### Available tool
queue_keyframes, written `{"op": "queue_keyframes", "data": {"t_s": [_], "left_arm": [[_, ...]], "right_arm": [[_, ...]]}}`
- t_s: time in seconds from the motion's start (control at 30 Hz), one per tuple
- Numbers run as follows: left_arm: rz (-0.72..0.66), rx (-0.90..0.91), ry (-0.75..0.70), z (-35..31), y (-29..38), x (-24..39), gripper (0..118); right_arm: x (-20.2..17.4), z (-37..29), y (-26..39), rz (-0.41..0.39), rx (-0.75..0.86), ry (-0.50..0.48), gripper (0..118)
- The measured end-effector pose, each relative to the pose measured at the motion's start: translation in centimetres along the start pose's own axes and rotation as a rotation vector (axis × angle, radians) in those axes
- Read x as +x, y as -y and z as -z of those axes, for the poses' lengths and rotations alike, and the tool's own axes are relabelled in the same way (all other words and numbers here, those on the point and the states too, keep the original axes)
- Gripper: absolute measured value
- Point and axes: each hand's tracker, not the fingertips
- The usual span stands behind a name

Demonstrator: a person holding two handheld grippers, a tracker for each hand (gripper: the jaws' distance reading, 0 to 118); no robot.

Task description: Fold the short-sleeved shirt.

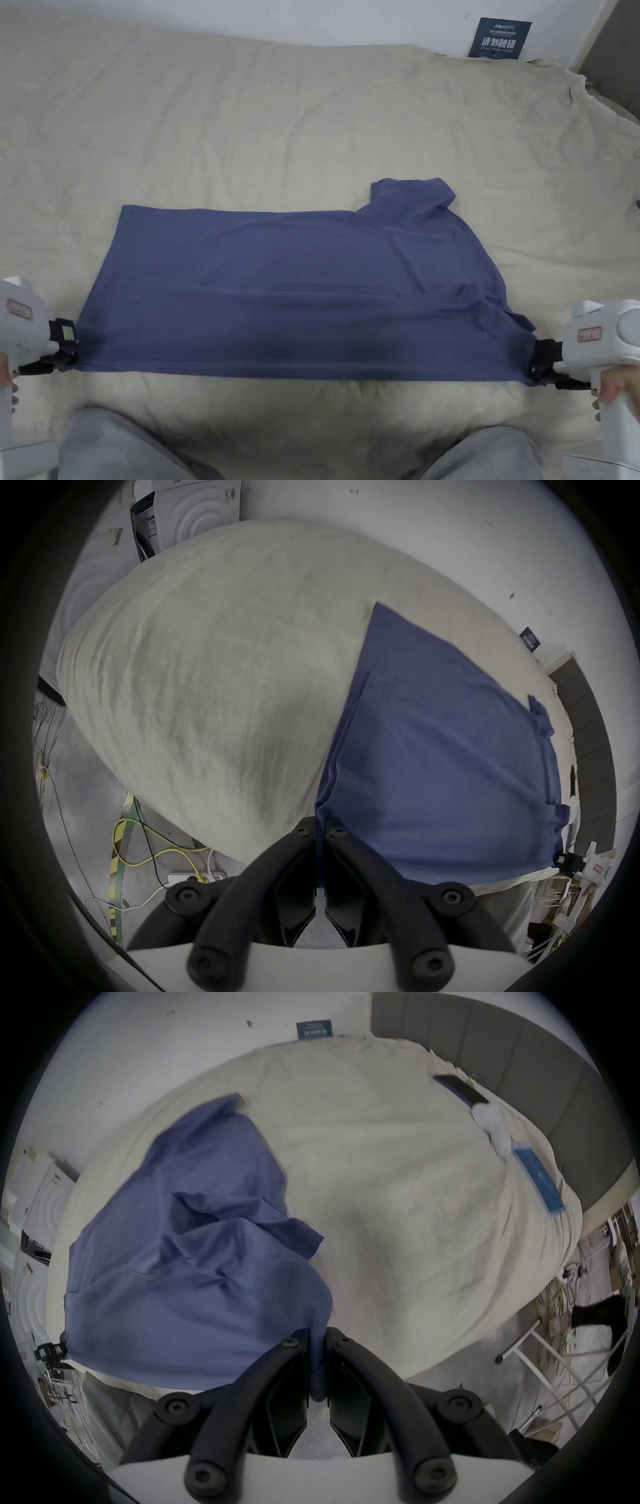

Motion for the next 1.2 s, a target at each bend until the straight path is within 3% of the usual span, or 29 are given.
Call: {"op": "queue_keyframes", "data": {"t_s": [0.07,0.13,0.17,0.2,0.23,0.27,0.3,0.33,0.43,0.57,0.77,0.87,0.9,1.0,1.07,1.13,1.2], "left_arm": [[0.003,0.007,-0.015,0.1,0.4,0.3,0],[0.025,0.013,-0.079,0.0,0.3,0.6,19],[0.069,0.018,-0.119,-0.3,0.2,0.7,34],[0.102,0.031,-0.157,-0.9,0.2,0.9,63],[0.119,0.059,-0.178,-1.6,-0.1,0.8,83],[0.116,0.094,-0.181,-2.5,-0.6,0.6,100],[0.101,0.133,-0.172,-3.6,-1.2,0.6,113],[0.087,0.175,-0.159,-4.8,-2.0,0.4,115],[0.103,0.340,-0.073,-9.0,-4.3,1.6,115],[0.130,0.633,-0.006,-13.8,-5.3,5.2,115],[0.170,0.983,0.021,-16.0,-2.4,11.2,112],[0.265,1.073,0.060,-15.0,-1.2,12.5,98],[0.289,1.085,0.050,-14.8,-0.8,12.9,87],[0.346,1.099,0.050,-13.4,-0.1,13.5,78],[0.346,1.089,0.077,-12.8,0.2,13.6,55],[0.337,1.077,0.114,-12.4,0.6,13.8,30],[0.335,1.074,0.112,-12.0,0.7,13.8,12]], "right_arm": [[0.0,0.5,0.4,0.027,0.008,-0.010,6],[-0.1,0.2,0.4,0.044,0.021,-0.016,12],[0.0,-0.2,0.2,0.038,0.025,-0.015,23],[0.0,-0.7,-0.1,0.028,0.027,-0.002,54],[0.2,-1.4,-0.5,0.005,0.032,0.006,79],[0.4,-2.4,-1.0,-0.019,0.054,0.015,94],[0.4,-3.6,-1.5,-0.038,0.087,0.034,99],[0.2,-5.0,-2.3,-0.063,0.139,0.052,99],[-0.7,-9.4,-4.3,-0.111,0.303,0.058,99],[-3.3,-14.6,-5.3,-0.196,0.573,-0.019,102],[-8.0,-17.5,-2.6,-0.182,0.955,-0.056,107],[-9.9,-16.8,-1.4,-0.233,1.070,-0.003,107],[-10.3,-16.7,-1.1,-0.244,1.092,0.005,106],[-11.1,-16.0,-0.5,-0.248,1.086,-0.054,104],[-11.3,-15.6,-0.4,-0.241,1.078,-0.087,92],[-11.8,-15.3,-0.2,-0.234,1.070,-0.079,48],[-11.8,-14.8,-0.4,-0.230,1.054,-0.101,14]]}}
